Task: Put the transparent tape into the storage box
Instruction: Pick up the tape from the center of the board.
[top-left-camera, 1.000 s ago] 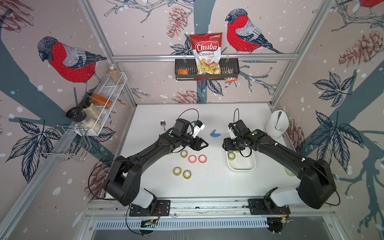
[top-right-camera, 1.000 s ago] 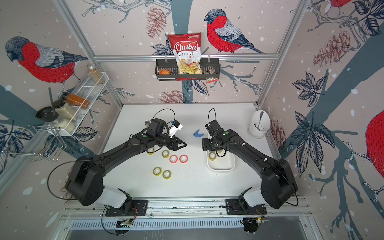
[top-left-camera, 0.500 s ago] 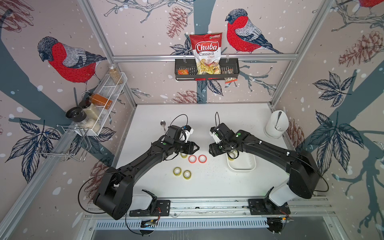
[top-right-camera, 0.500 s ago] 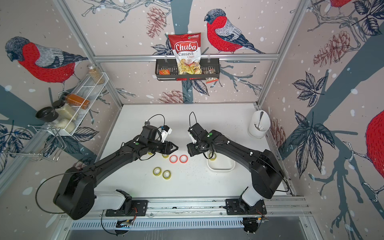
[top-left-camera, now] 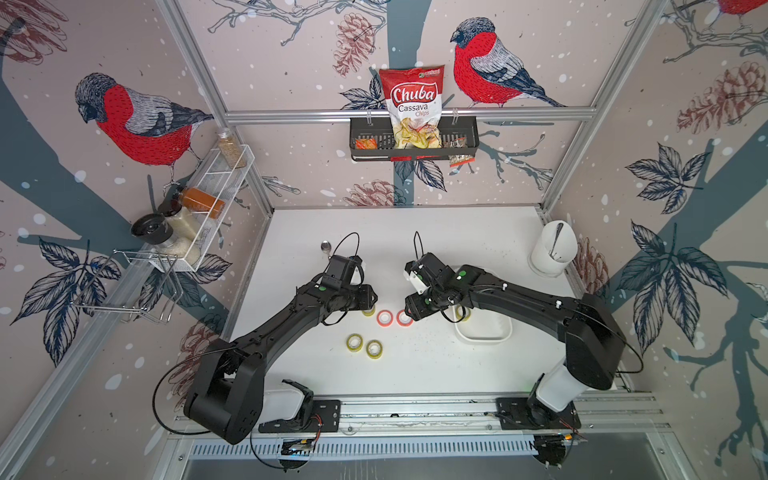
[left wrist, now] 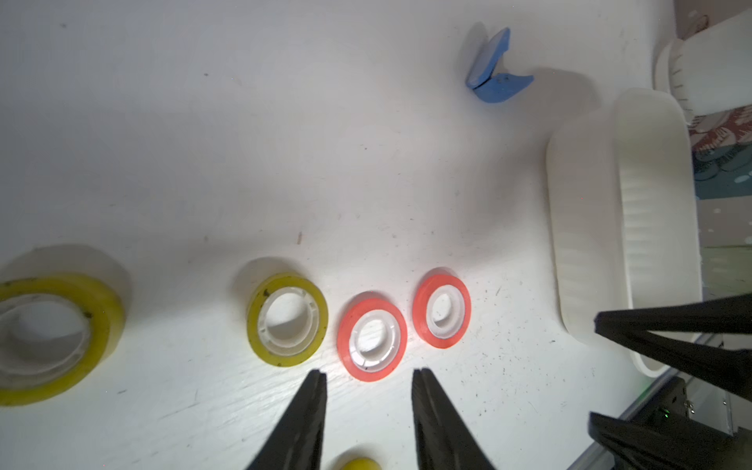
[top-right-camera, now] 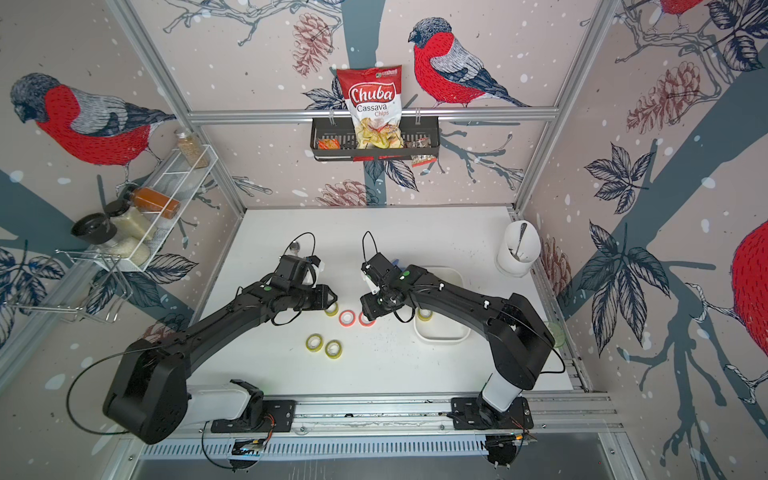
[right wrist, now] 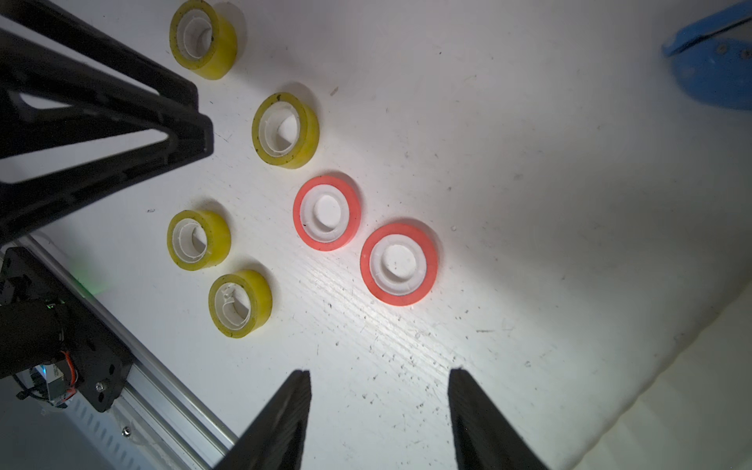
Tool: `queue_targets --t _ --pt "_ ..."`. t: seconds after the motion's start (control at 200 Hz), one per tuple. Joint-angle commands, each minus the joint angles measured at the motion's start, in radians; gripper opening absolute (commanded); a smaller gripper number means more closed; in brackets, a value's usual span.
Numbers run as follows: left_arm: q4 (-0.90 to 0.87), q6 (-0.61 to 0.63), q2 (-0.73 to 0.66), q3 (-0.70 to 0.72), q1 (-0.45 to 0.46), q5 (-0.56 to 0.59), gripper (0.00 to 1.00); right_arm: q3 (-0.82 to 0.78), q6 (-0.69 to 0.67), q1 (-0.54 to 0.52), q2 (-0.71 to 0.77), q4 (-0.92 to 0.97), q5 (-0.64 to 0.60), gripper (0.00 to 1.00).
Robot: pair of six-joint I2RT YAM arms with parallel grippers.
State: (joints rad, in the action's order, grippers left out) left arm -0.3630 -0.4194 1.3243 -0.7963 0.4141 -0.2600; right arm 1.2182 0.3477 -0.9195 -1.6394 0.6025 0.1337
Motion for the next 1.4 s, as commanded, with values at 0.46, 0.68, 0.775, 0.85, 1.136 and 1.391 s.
queue_targets --t 0.46,0.68,0.775,0.85,1.136,1.391 --pt "-0.083 -0.058 0.056 0.020 -0.008 0.191 0.41 -0.037 0.013 0.034 0.003 -0.049 0.037 0.59" --pt "-0.084 -0.059 0.069 0.007 -0.009 0.190 0.41 -0.060 0.019 0.037 0.006 -0.071 0.050 0.59" --pt "-0.092 -0.059 0.070 -0.002 -0.010 0.201 0.43 -0.064 0.020 0.038 0.008 -0.077 0.054 0.59" --pt "-0.105 -0.053 0.075 -0.009 -0.009 0.212 0.44 -0.068 0.025 0.038 0.010 -0.083 0.056 0.59" --pt "-0.091 -0.061 0.083 0.009 -0.010 0.223 0.42 -0.074 0.048 0.038 0.021 -0.091 0.064 0.59" --pt "-0.040 -0.061 0.109 0.012 -0.010 0.197 0.39 -0.087 0.054 0.038 0.027 -0.093 0.066 0.59"
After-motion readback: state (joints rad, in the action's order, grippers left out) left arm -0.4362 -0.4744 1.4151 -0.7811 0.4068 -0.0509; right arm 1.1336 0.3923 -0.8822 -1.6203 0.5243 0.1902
